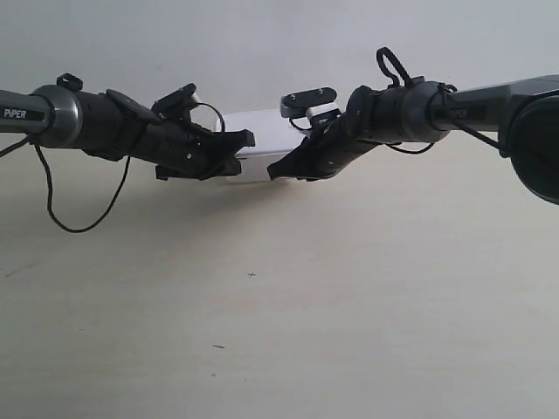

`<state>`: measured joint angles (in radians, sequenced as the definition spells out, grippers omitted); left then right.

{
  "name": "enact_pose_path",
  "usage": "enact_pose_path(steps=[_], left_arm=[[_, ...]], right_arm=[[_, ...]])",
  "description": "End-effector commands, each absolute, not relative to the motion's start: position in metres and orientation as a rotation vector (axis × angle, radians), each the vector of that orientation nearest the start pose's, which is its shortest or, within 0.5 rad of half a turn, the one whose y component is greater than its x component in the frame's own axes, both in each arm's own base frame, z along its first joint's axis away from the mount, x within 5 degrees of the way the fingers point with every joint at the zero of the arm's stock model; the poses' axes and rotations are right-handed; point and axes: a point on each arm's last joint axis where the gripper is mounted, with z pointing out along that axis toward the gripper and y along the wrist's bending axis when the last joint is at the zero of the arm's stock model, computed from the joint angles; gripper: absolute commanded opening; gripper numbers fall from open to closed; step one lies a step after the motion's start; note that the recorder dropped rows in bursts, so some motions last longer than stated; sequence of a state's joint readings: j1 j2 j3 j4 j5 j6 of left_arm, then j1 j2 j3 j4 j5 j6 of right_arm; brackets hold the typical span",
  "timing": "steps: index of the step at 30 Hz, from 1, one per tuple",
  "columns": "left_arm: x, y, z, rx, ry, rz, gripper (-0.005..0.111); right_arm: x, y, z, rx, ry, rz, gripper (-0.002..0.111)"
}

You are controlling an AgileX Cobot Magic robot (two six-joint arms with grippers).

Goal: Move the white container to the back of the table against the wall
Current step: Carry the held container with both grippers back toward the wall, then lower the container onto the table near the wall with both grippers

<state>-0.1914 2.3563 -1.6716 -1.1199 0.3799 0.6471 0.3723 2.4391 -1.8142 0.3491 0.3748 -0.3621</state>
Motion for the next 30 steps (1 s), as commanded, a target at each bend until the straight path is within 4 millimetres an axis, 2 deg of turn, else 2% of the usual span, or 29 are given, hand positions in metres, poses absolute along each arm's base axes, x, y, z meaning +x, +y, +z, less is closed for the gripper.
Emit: enact_pose_path(steps=[1,7,21,30], left_arm=[[0.502,-0.13,0.116,-0.118,2.359,-0.72,0.0],[0.507,-0.131,0.106,-0.117,2.368,-0.724,0.0],[0.515,-0.124,0.11,-0.137,2.313,-0.648,0.0],[0.522,-0.126,0.109,-0.126,2.297,-0.654,0.0]], right_arm=[[0.487,0.2,0.099,-0.562,2.389,0.284,0.0],[0.487,0.2,0.099,-0.571,2.387,0.276,0.0],[0.495,0.188,0.101,-0.542,2.35,0.243,0.0],[0.506,0.191,0.111,-0.544,2.327,0.256,0.0]])
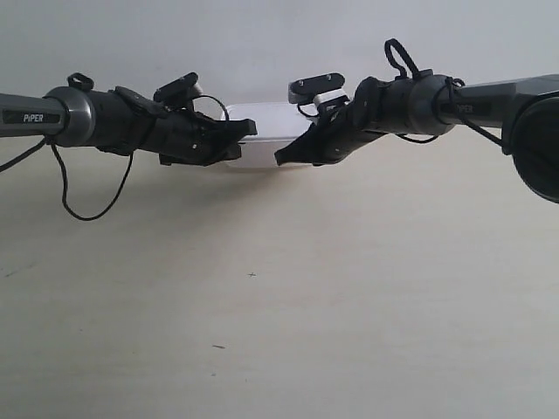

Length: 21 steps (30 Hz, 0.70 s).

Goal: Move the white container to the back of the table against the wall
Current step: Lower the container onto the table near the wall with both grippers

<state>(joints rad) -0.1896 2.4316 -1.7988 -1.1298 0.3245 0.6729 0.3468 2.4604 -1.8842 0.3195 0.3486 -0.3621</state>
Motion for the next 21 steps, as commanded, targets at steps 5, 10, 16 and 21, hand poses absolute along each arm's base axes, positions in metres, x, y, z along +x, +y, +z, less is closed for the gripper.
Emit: enact_pose_path(steps=[5,10,16,21], left_arm=[[0.523,-0.126,0.102,-0.128,2.304,-0.653,0.0],[0.527,-0.122,0.095,-0.139,2.307,-0.654,0.0],[0.531,-0.116,0.096,-0.152,2.296,-0.645,0.0],[0.534,-0.114,0.095,-0.153,2.289,-0.649,0.0]], right_arm=[[0.508,0.187,0.105,-0.533,2.337,0.254,0.0],[0.51,0.183,0.098,-0.521,2.345,0.247,0.0],[0.512,0.181,0.093,-0.512,2.337,0.241,0.0],[0.519,0.184,0.097,-0.514,2.319,0.247,0.0]])
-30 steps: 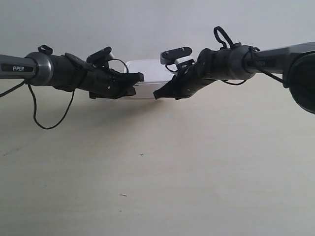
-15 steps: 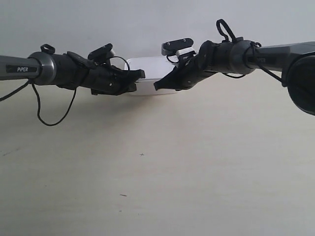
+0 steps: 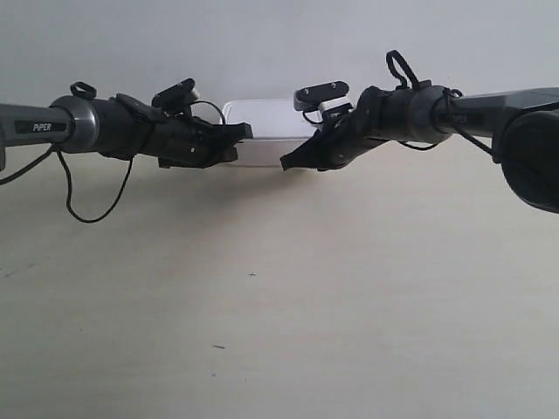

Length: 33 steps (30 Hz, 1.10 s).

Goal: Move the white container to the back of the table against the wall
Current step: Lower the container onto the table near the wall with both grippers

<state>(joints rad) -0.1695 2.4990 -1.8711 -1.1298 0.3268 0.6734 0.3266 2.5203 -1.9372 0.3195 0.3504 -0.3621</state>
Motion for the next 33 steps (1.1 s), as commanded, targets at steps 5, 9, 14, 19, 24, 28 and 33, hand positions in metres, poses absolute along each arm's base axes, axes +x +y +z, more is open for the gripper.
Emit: enact_pose_path(steps=[5,9,14,19,24,28,33], left_arm=[[0.537,-0.114,0.094,-0.152,2.283,-0.651,0.0],[0.541,-0.115,0.094,-0.146,2.274,-0.658,0.0],[0.542,-0.114,0.091,-0.149,2.273,-0.653,0.0],[0.544,-0.114,0.089,-0.152,2.268,-0.65,0.0],[0.546,-0.111,0.09,-0.17,2.25,-0.62,0.0],[0.547,-0.106,0.09,-0.18,2.247,-0.614,0.0],[0.547,-0.101,0.09,-0.184,2.253,-0.621,0.0]], right_arm=[[0.522,0.184,0.097,-0.51,2.305,0.246,0.0],[0.523,0.184,0.098,-0.504,2.292,0.243,0.0],[0.527,0.186,0.099,-0.5,2.272,0.242,0.0],[0.53,0.187,0.099,-0.498,2.263,0.243,0.0],[0.53,0.186,0.093,-0.497,2.268,0.24,0.0],[0.53,0.186,0.088,-0.492,2.276,0.244,0.0],[0.53,0.187,0.087,-0.485,2.276,0.248,0.0]])
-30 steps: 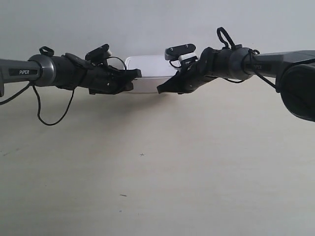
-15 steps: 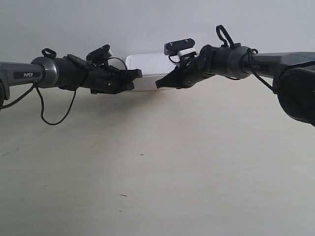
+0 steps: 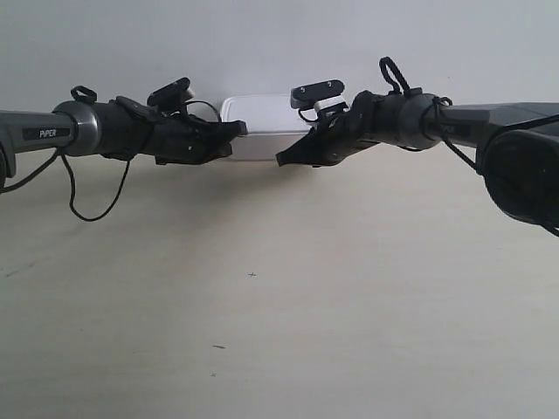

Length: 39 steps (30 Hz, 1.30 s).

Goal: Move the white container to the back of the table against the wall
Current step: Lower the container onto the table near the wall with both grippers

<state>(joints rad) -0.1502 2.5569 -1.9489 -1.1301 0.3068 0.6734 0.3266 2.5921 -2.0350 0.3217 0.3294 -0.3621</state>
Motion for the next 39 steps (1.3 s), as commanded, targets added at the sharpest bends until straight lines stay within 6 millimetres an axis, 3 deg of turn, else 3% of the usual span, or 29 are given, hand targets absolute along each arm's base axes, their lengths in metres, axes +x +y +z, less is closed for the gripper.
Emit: enact_pose_path(steps=[1,34,39], left_arm=[[0.547,-0.102,0.089,-0.181,2.256,-0.627,0.0],[0.544,-0.105,0.088,-0.142,2.292,-0.657,0.0],[0.541,-0.103,0.095,-0.122,2.313,-0.618,0.0]], right_arm=[[0.53,0.187,0.087,-0.485,2.276,0.248,0.0],[0.53,0.187,0.099,-0.479,2.259,0.255,0.0],[0.527,0.186,0.102,-0.514,2.285,0.242,0.0]])
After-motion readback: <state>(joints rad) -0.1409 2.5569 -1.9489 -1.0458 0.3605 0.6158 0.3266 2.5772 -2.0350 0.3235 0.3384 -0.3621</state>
